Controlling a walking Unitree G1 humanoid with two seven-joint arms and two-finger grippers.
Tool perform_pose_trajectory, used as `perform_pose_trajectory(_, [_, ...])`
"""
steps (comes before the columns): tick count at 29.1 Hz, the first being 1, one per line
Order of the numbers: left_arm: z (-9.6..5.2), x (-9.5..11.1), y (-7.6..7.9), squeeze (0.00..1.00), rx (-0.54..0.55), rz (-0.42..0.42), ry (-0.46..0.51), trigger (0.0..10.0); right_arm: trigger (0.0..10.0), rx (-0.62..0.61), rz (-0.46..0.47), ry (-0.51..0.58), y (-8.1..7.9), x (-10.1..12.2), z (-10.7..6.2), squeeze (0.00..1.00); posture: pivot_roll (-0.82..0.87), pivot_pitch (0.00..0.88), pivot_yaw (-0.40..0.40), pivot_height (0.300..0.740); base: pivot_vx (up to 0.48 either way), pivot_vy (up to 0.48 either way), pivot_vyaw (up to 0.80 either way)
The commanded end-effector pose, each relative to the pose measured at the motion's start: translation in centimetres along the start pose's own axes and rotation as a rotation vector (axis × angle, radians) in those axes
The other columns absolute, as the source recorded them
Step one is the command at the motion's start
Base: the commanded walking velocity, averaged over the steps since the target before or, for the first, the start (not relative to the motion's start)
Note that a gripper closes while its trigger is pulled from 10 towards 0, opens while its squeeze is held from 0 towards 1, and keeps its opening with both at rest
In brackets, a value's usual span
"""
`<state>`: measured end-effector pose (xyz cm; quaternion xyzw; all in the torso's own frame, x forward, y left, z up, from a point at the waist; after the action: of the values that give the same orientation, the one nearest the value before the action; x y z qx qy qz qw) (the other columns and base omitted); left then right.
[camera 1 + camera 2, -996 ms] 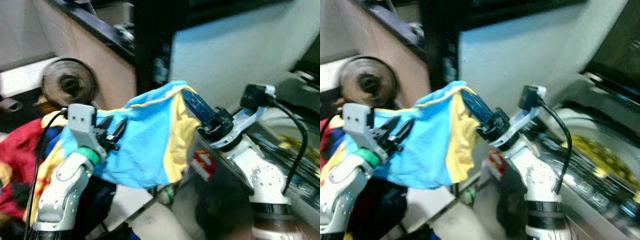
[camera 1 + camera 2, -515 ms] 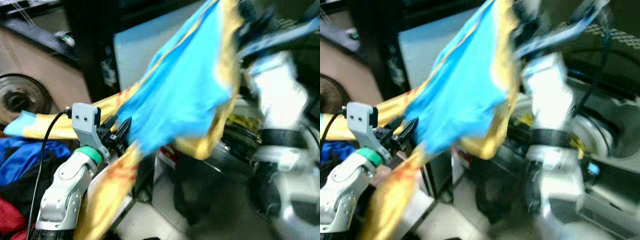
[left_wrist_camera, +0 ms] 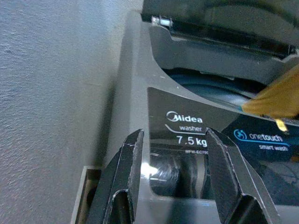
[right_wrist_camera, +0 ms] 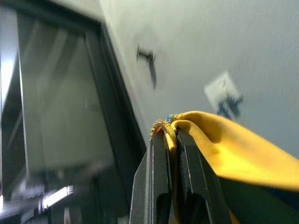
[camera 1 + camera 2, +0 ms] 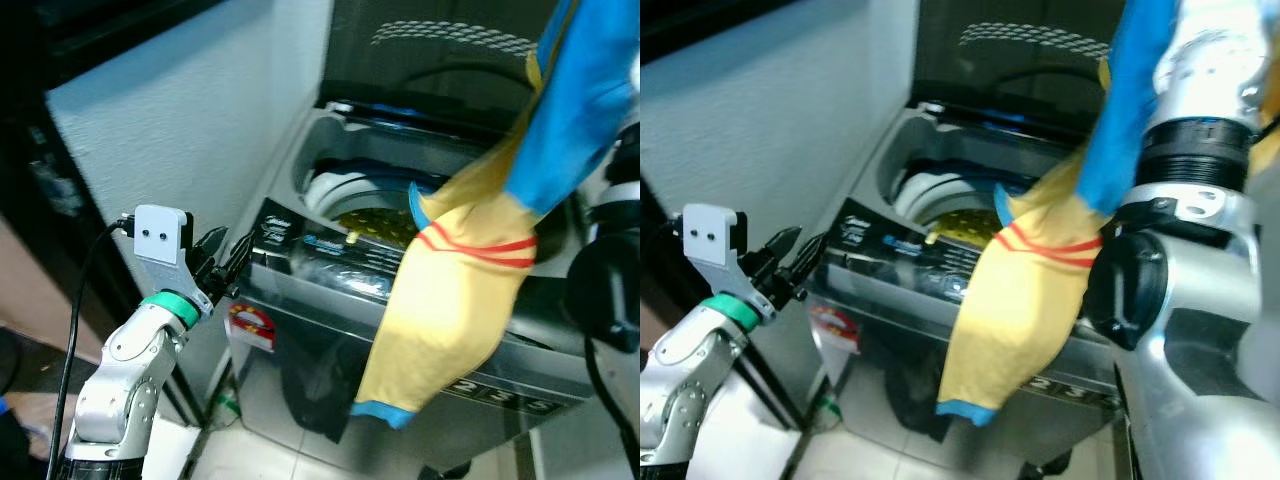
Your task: Clothes washing
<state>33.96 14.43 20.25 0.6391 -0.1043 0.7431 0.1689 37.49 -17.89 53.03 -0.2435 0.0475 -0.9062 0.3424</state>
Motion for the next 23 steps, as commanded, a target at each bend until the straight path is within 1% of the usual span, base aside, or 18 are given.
perform_pose_trajectory(1, [0.0, -0.3, 0.1, 0.0, -0.002, -0.004, -0.006, 10.0, 10.0, 0.013, -0.003, -0.128, 0.1, -3.6, -1.2, 0.0, 0.07, 0.0, -0.002, 0.74, 0.0, 0.0, -0.8])
perform_pose_trajectory(2, [0.0, -0.3, 0.0, 0.0, -0.003, -0.003, -0.006, 10.0, 10.0, 0.028, -0.007, -0.195, -0.1, -5.5, -2.0, 0.0, 0.07, 0.0, 0.002, 0.74, 0.0, 0.0, -0.8])
perform_pose_trajectory(3, [0.0, -0.3, 0.0, 0.0, -0.005, -0.003, -0.007, 10.0, 10.0, 0.066, -0.014, -0.328, -0.8, -9.2, -3.9, 0.0, 0.07, 0.0, 0.002, 0.74, 0.0, 0.0, -0.8])
perform_pose_trajectory(4, [0.0, -0.3, 0.0, 0.0, -0.005, -0.003, -0.007, 10.0, 10.0, 0.066, -0.014, -0.328, -0.8, -9.2, -3.9, 0.0, 0.07, 0.0, 0.002, 0.74, 0.0, 0.0, -0.8])
perform_pose_trajectory(5, [0.0, -0.3, 0.0, 0.0, -0.006, -0.002, -0.008, 10.0, 10.0, 0.093, -0.02, -0.41, -1.2, -11.5, -5.3, 0.0, 0.07, 0.0, 0.002, 0.74, 0.0, 0.0, -0.8])
perform_pose_trajectory(6, [0.0, -0.3, 0.0, 0.0, -0.006, -0.002, -0.008, 10.0, 10.0, 0.093, -0.02, -0.41, -1.2, -11.5, -5.3, 0.0, 0.07, 0.0, 0.002, 0.74, 0.0, 0.0, -0.8])
perform_pose_trajectory(8, [0.0, -0.3, 0.1, 0.0, -0.008, -0.001, -0.01, 10.0, 10.0, 0.187, 0.0, -0.64, -3.0, -17.5, -10.2, 0.0, 0.07, 0.0, 0.006, 0.74, 0.0, 0.0, -0.8])
perform_pose_trajectory(9, [0.0, -0.3, 0.1, 0.0, -0.008, -0.001, -0.01, 10.0, 10.0, 0.187, 0.0, -0.64, -3.0, -17.5, -10.2, 0.0, 0.07, 0.0, 0.006, 0.74, 0.0, 0.0, -0.8])
perform_pose_trajectory(10, [0.0, -0.4, 0.0, 0.0, -0.005, -0.001, -0.013, 10.0, 10.0, 0.225, -0.003, -0.744, -3.8, -20.3, -13.0, 0.0, 0.07, 0.0, 0.006, 0.74, 0.0, 0.0, -0.8])
perform_pose_trajectory(11, [0.0, -0.4, 0.0, 0.0, -0.005, -0.001, -0.013, 10.0, 10.0, 0.225, -0.003, -0.744, -3.8, -20.3, -13.0, 0.0, 0.07, 0.0, 0.006, 0.74, 0.0, 0.0, -0.8])
perform_pose_trajectory(12, [0.0, -0.6, -0.1, 0.0, 0.003, 0.004, -0.022, 10.0, 10.0, 0.23, -0.026, -0.851, -4.0, -23.0, -15.9, 0.0, 0.07, 0.0, 0.002, 0.74, 0.0, 0.0, -0.8])
perform_pose_trajectory(13, [0.0, -0.7, -0.1, 0.0, 0.012, 0.007, -0.028, 10.0, 10.0, 0.203, -0.065, -0.936, -3.4, -24.9, -18.2, 0.0, 0.07, 0.0, -0.01, 0.74, 0.0, 0.0, -0.8])
perform_pose_trajectory(15, [0.0, -0.7, -0.1, 0.0, 0.012, 0.007, -0.028, 10.0, 10.0, 0.203, -0.065, -0.936, -3.4, -24.9, -18.2, 0.0, 0.07, 0.0, -0.01, 0.74, 0.0, 0.0, -0.8])
perform_pose_trajectory(16, [-0.1, -0.8, -0.3, 0.0, 0.024, 0.012, -0.033, 10.0, 10.0, 0.16, -0.104, -1.006, -2.6, -26.2, -19.9, 0.0, 0.07, 0.0, -0.015, 0.74, 0.0, 0.0, -0.8])
perform_pose_trajectory(17, [-0.2, -1.0, -0.5, 0.0, 0.042, 0.022, -0.042, 10.0, 10.0, 0.122, -0.131, -1.048, -2.0, -26.9, -20.8, 0.0, 0.08, 0.0, -0.024, 0.74, 0.0, 0.0, -0.8])
perform_pose_trajectory(21, [-0.4, -1.0, -0.7, 0.0, 0.055, 0.033, -0.045, 10.0, 10.0, 0.114, -0.149, -1.074, -1.9, -27.2, -21.3, 0.0, 0.08, 0.0, -0.031, 0.74, 0.0, 0.0, -0.8])
perform_pose_trajectory(22, [-0.6, -1.1, -0.9, 0.0, 0.07, 0.045, -0.053, 10.0, 10.0, 0.132, -0.126, -1.128, -2.3, -27.6, -21.8, 0.0, 0.09, 0.0, -0.041, 0.74, 0.0, 0.0, 0.0])
perform_pose_trajectory(23, [-0.6, -1.1, -0.9, 0.0, 0.07, 0.045, -0.053, 10.0, 10.0, 0.132, -0.126, -1.128, -2.3, -27.6, -21.8, 0.0, 0.09, 0.0, -0.041, 0.74, 0.0, 0.0, 0.0])
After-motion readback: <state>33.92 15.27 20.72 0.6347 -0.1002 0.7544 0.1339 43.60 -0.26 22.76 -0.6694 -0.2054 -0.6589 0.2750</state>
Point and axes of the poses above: a point about 5 cm out from each wrist's last joint towards the gripper, its own z axis pointing out of the wrist towards the gripper, its own x axis along the axis of the wrist's last joint, y = z × x, the point moved 5 cm from there along z, pointing out of the wrist towards the gripper, and after that the axes turned 1 degree about z, right-handed, at the moved point
